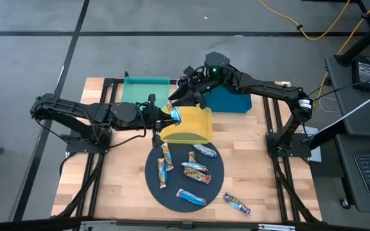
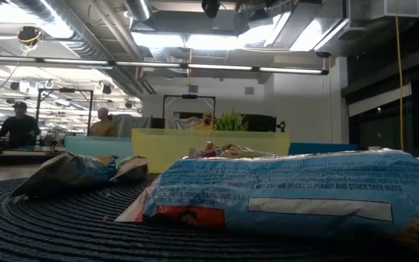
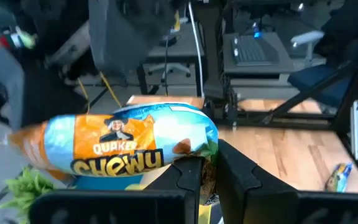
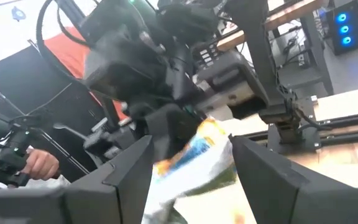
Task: Pick and place Granola Bars by type
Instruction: Put the yellow granola bar into the blue bin
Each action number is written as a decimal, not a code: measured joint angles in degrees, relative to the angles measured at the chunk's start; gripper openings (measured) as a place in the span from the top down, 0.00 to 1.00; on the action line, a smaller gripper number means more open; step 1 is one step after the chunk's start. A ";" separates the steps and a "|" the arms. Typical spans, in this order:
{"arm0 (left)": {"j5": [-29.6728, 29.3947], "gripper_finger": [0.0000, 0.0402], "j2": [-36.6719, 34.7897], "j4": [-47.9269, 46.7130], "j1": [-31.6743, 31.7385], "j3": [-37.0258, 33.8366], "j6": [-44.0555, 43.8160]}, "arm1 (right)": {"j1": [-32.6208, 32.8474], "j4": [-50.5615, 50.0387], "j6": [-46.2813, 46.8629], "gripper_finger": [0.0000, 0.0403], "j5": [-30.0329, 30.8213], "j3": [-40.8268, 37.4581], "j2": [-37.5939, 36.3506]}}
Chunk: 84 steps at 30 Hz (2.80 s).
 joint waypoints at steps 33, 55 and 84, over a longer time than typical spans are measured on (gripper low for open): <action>1.44 0.94 3.58 -3.28 0.24 2.40 0.12 | 1.87 4.28 4.42 0.48 -4.74 -0.04 0.22; 1.31 0.94 3.19 -3.23 0.22 4.33 1.17 | 1.96 -0.04 2.53 0.54 -2.69 -0.04 0.22; 2.14 0.80 3.19 -6.11 0.76 4.33 -6.20 | 1.62 3.95 0.78 0.99 -3.32 -0.04 0.22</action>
